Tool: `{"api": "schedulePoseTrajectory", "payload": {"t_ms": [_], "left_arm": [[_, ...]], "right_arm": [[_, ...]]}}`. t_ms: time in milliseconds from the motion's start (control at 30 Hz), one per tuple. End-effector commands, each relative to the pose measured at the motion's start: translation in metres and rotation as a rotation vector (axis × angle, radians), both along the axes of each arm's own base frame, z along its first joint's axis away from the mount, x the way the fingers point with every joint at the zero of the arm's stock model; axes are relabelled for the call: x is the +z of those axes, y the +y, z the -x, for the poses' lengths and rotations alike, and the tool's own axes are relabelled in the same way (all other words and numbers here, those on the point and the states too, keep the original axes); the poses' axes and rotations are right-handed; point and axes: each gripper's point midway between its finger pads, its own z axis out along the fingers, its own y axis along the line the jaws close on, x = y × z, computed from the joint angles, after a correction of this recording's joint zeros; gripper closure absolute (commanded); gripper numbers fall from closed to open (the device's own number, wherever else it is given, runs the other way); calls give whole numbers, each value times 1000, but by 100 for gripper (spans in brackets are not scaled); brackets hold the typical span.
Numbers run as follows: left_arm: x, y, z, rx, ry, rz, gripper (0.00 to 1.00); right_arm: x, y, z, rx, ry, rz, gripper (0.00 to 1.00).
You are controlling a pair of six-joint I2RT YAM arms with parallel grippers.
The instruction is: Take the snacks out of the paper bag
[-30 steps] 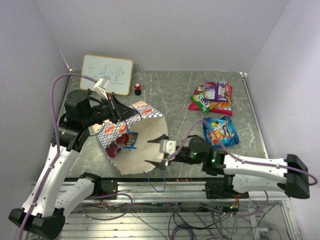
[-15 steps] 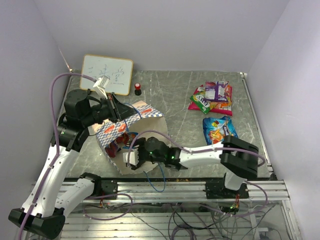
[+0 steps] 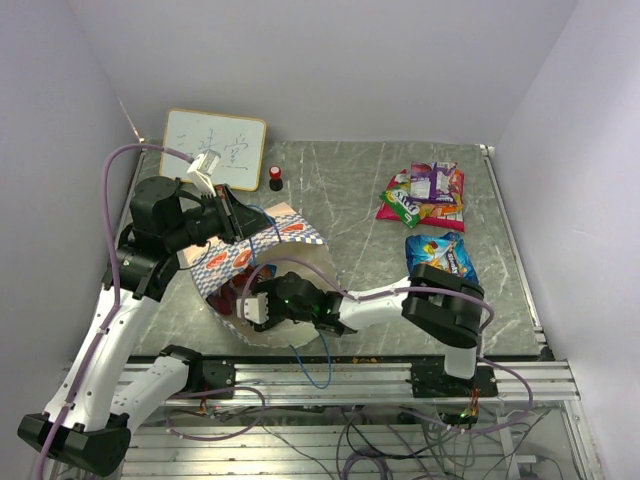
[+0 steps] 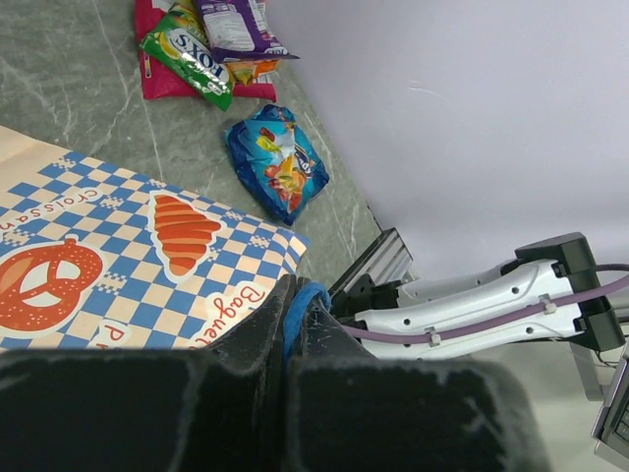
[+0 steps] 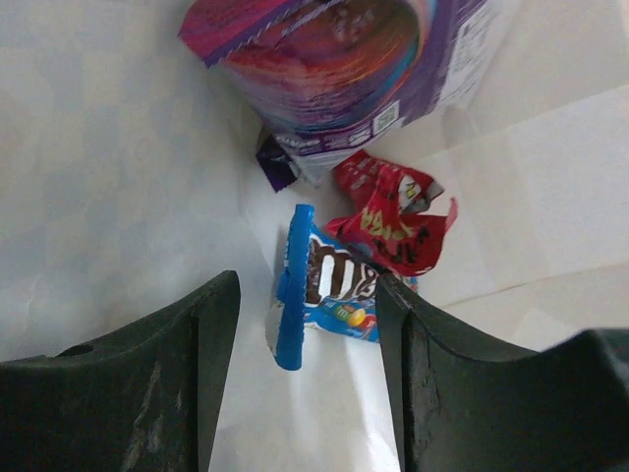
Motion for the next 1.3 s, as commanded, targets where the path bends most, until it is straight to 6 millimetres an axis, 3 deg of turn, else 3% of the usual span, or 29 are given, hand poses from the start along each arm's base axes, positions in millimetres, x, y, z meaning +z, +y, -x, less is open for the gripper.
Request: {"api": "schedulePoseTrajectory", "payload": {"t_ms": [0, 200, 467, 733, 833, 1033, 1133, 1267], "left_arm": [[21, -1, 0, 1, -77, 11, 93], [18, 1, -2, 10, -80, 1, 93], [18, 1, -8, 29, -87, -1, 93], [13, -1, -15, 15, -71, -37, 93], [7, 1, -19, 37, -66, -46, 93], [5, 4, -28, 91, -44, -36, 93], [6, 6, -31, 110, -55, -28, 93], [2, 7, -35, 129, -56, -33, 93]], "right_arm": [[0, 6, -14, -46, 2, -25, 46], [-3, 3, -23, -75, 24, -39, 68], [40, -5, -23, -43, -10, -100, 96], [87, -26, 12, 96, 39, -161, 100], [95, -37, 33, 163, 97, -158, 100], [120, -67, 49, 201, 102, -86, 100], [145, -85, 54, 239, 30, -45, 100], [202, -110, 56, 228, -71, -91, 100]]}}
